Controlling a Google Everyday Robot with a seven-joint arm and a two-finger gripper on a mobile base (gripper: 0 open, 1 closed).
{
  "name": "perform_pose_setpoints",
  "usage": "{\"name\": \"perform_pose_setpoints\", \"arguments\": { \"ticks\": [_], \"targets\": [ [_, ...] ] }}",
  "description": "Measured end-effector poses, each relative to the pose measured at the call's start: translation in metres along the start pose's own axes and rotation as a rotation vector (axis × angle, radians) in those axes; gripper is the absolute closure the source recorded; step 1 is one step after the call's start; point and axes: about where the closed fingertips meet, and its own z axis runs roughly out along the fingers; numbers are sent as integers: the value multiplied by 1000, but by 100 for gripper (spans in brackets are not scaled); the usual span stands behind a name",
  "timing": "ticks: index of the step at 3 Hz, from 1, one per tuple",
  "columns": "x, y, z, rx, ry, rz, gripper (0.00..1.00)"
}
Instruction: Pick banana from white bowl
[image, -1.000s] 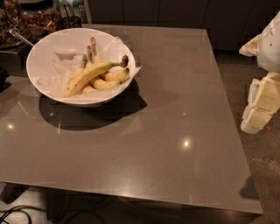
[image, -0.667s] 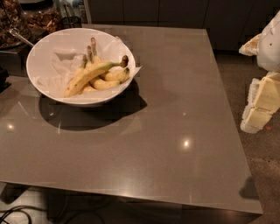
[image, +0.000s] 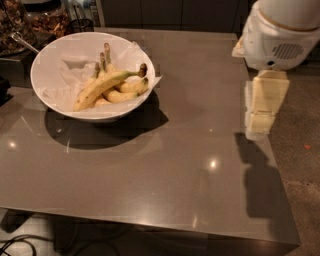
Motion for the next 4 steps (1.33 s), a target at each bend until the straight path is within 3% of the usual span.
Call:
{"name": "perform_pose_setpoints", "arguments": {
  "ticks": [1,3,4],
  "targets": [
    [-35,-17,4,4,36,-104,0],
    [-63,-42,0,73,-11,-156,0],
    [-94,-72,4,62,-30,-220,0]
  ]
}}
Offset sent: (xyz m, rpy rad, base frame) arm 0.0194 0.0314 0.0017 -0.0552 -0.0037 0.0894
